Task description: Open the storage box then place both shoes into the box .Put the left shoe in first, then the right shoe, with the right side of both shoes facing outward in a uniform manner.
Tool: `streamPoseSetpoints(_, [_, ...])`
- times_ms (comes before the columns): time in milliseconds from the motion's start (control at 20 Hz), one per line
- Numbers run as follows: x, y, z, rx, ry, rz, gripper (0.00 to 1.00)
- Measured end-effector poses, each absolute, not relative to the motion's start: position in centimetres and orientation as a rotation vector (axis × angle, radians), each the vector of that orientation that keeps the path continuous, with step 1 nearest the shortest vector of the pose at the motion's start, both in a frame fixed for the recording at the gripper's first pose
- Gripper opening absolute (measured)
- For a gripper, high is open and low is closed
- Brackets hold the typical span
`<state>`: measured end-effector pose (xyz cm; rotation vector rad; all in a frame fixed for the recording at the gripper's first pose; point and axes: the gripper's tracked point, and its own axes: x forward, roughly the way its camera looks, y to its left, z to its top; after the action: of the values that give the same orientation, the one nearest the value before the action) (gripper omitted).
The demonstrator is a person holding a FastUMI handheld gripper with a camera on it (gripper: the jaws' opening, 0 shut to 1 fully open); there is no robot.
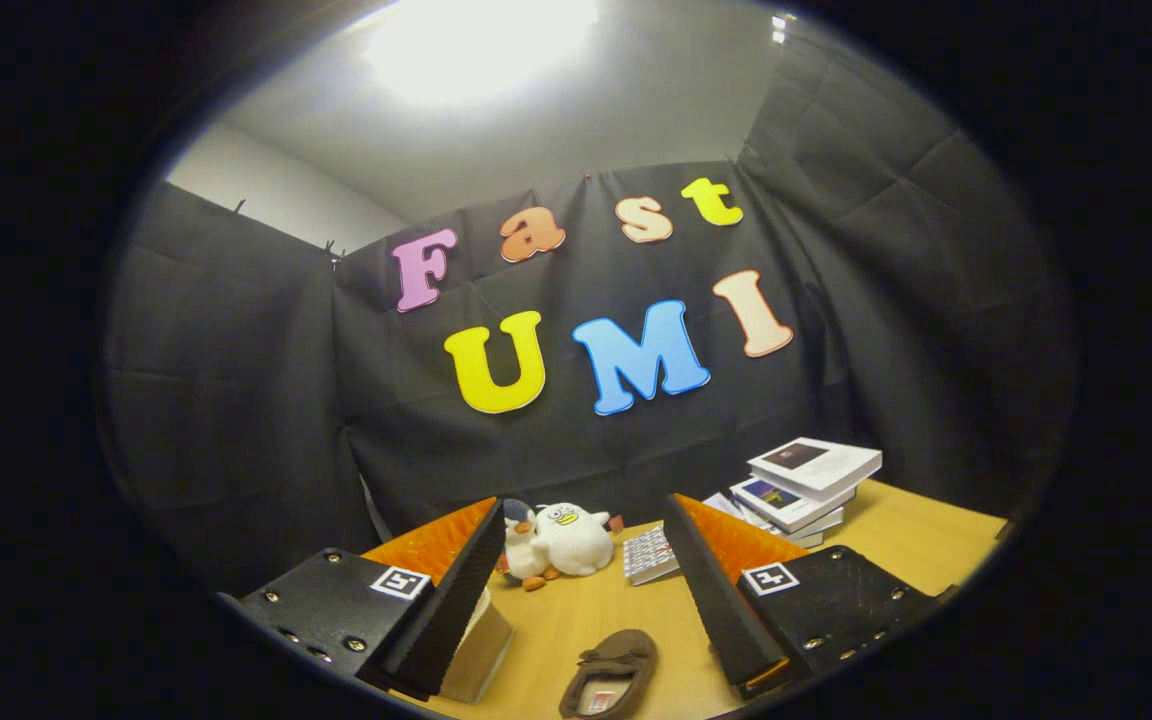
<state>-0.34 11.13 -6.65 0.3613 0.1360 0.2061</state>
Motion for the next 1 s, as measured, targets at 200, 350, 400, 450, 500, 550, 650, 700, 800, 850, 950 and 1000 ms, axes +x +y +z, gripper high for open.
streamPoseSetpoints(200, [-0.5, 14.7, -10.1, 0.496, 0.237, 0.273, 0.98])
streamPoseSetpoints(350, [-0.7, 17.3, -12.3, 0.597, 0.301, 0.316, 0.97])
streamPoseSetpoints(400, [-0.8, 18.3, -13.1, 0.631, 0.327, 0.334, 0.97])
streamPoseSetpoints(450, [-1.2, 19.2, -14.2, 0.665, 0.357, 0.345, 0.97])
streamPoseSetpoints(500, [-1.3, 20.0, -15.4, 0.696, 0.393, 0.344, 0.97])
streamPoseSetpoints(550, [-1.4, 20.7, -16.7, 0.728, 0.433, 0.34, 0.97])
streamPoseSetpoints(650, [-1.7, 22.7, -18.9, 0.787, 0.513, 0.354, 0.97])
streamPoseSetpoints(700, [-1.9, 23.7, -19.8, 0.824, 0.552, 0.366, 0.97])
streamPoseSetpoints(800, [-2.4, 25.7, -21.7, 0.894, 0.632, 0.391, 0.97])
streamPoseSetpoints(850, [-2.7, 26.6, -22.4, 0.93, 0.666, 0.404, 0.97])
streamPoseSetpoints(950, [-3.3, 28.3, -23.7, 0.988, 0.728, 0.421, 0.97])
streamPoseSetpoints(1000, [-3.6, 28.8, -24.5, 1.016, 0.751, 0.423, 0.97])
